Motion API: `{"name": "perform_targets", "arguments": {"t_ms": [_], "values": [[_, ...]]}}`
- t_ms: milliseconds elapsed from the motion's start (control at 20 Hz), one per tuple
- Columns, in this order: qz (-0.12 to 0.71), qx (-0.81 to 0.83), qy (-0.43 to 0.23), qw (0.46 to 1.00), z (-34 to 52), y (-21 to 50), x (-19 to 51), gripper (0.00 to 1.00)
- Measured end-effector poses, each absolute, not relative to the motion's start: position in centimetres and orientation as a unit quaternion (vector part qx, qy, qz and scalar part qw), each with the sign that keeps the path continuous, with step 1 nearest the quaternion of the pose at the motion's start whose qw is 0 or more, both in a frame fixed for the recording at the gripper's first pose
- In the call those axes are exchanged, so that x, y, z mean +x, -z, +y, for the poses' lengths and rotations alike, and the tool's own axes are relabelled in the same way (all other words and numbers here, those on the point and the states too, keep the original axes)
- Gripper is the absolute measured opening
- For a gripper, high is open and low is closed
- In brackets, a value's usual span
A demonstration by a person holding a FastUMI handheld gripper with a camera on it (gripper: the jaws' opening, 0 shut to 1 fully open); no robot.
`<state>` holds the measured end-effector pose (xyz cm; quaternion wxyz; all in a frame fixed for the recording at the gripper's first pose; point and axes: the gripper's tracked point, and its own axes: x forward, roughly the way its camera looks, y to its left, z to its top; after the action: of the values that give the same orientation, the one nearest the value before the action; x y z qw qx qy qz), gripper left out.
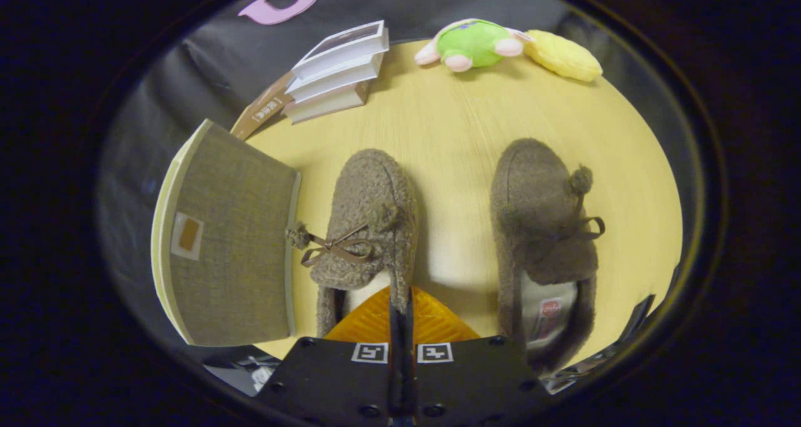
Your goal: Open the storage box then place both shoes into the box .Put the left shoe in first, then the right shoe, with the right side of both shoes facing outward in a uniform manner.
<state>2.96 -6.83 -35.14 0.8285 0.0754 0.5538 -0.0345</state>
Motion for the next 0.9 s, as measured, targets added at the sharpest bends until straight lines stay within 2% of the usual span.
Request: {"name": "perform_targets", "arguments": {"t_ms": [600, 900], "values": [[0.533, 0.207, 0.037, 0.82, -6.2, 30.3, 3.0, 0.03], [0.504, 0.253, 0.005, 0.826, -4.1, 24.6, 3.2, 0.03]]}}
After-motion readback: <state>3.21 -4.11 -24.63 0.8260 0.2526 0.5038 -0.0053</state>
